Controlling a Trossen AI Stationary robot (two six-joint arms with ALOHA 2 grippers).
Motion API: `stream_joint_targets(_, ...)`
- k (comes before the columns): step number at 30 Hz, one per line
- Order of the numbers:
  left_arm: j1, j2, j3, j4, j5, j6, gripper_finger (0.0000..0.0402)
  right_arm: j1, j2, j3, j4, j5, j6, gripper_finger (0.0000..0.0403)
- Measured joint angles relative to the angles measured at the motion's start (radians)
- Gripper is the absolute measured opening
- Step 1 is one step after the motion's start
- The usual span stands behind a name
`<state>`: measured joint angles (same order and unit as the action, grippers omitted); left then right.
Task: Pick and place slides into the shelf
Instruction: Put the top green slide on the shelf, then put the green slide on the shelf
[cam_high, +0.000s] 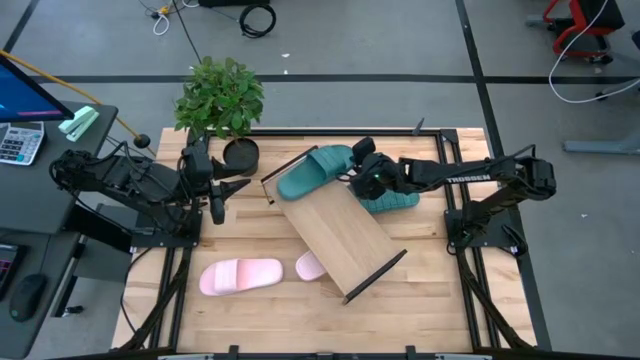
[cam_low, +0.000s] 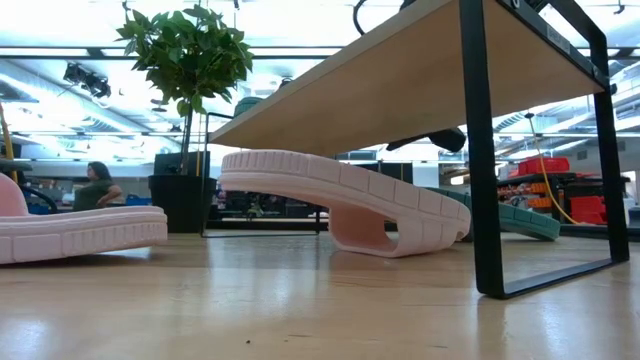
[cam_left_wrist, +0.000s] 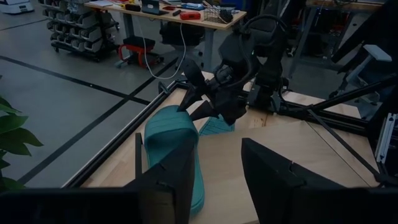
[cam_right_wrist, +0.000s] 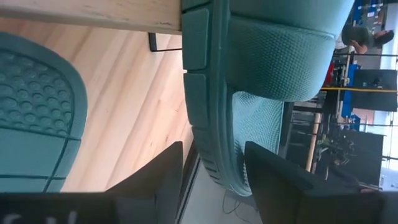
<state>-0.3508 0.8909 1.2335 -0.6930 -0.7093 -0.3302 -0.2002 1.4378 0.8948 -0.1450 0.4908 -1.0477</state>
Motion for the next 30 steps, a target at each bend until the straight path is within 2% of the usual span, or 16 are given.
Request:
stream_joint_targets(8, 0.0, 0.0, 0.0, 0.0, 0.0, 0.0, 0.0137, 0.001, -0.044, 0.038, -0.03, 0.001, 0.005, 0.02)
stream_joint_targets(14, 0.0, 0.0, 0.0, -0.001, 0.0, 0.0, 0.0142, -0.001, -0.097, 0.104, -0.267, 0.029, 0.22, 0.0216)
stream_joint_targets(19, 0.0, 0.0, 0.0, -0.039, 0.0, 0.0, 0.0135, 0.016, -0.148, 0.104, -0.388, -0.017, 0.247, 0.0217)
stream_joint_targets(21, 0.0, 0.0, 0.0, -0.054, 0.0, 0.0, 0.0133, 0.014, -0.167, 0.104, -0.454, -0.023, 0.314, 0.0215)
stream_joint_targets(24, 0.0, 0.0, 0.0, -0.061, 0.0, 0.0, 0.0133, -0.023, -0.19, 0.104, -0.564, -0.04, 0.502, 0.0215)
stream_joint_targets(27, 0.0, 0.0, 0.0, -0.061, 0.0, 0.0, 0.0137, -0.065, -0.198, 0.104, -0.661, -0.113, 0.66, 0.0215)
stream_joint_targets(30, 0.0, 0.0, 0.0, -0.061, 0.0, 0.001, 0.014, -0.107, -0.198, 0.104, -0.743, -0.219, 0.75, 0.0215)
